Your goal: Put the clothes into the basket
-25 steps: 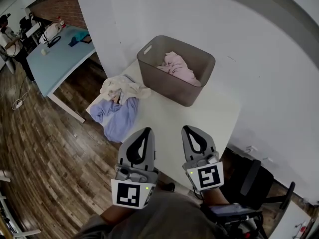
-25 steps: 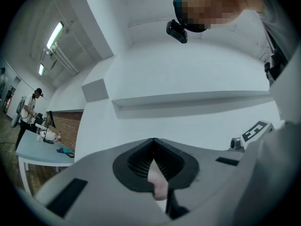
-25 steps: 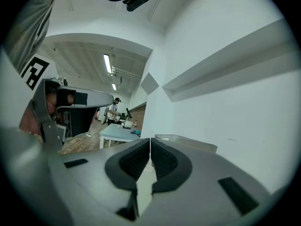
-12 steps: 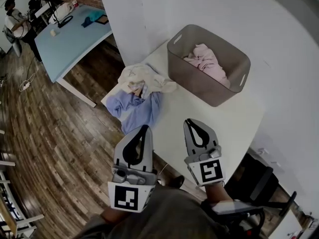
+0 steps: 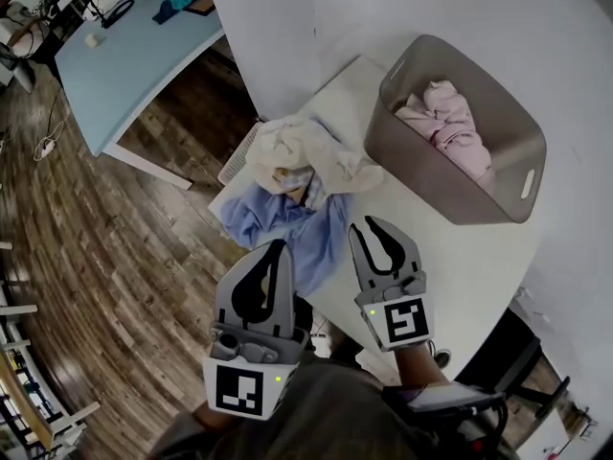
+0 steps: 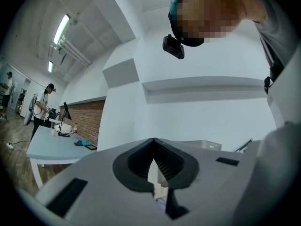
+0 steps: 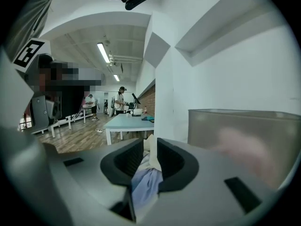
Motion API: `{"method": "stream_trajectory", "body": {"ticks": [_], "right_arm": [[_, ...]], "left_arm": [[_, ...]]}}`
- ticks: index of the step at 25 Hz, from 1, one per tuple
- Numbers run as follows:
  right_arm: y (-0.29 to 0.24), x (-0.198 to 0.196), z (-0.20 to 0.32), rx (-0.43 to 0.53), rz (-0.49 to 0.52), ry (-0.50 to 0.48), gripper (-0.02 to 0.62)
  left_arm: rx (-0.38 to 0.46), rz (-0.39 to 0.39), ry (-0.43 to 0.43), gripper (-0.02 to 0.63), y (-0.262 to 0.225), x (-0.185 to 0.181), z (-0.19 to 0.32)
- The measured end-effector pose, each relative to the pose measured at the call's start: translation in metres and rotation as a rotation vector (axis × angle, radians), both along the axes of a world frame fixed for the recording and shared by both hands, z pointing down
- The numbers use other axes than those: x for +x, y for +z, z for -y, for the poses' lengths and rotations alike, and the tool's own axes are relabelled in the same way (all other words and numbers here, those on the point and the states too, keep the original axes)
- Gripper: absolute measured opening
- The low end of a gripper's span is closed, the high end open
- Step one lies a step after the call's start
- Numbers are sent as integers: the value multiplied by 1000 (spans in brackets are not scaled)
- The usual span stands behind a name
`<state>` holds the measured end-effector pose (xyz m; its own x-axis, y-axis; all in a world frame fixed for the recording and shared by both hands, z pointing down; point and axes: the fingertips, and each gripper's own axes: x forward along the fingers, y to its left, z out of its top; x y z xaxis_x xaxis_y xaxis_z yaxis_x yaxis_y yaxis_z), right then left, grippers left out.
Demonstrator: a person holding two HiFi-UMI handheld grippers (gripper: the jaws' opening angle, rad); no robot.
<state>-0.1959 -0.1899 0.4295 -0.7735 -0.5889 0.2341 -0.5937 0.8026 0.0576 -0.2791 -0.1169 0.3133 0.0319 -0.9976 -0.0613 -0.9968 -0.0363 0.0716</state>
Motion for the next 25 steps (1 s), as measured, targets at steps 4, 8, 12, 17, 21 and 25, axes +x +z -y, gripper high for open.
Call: {"method": "stream_trajectory", "body": {"ticks": [4, 8, 12, 17, 21, 25], "right_arm": [[39, -35, 29, -61, -42, -8, 168], [91, -64, 56, -157, -121, -13, 412], [144, -77, 80, -257, -221, 40, 538], [185, -87, 87, -358, -303, 40, 563], [187, -91, 86, -374, -343, 24, 535], [181, -97, 81, -317, -324, -3, 250]], "left_arm": [[-43, -12, 2, 8, 24, -33, 31], [-75, -19, 3, 8, 47, -63, 58], [-114, -25, 14, 8, 69, -86, 79], [-148, -37, 28, 8, 89, -101, 95], [-161, -47, 37, 8, 97, -109, 100], [-160, -51, 47, 8, 95, -106, 101]]}}
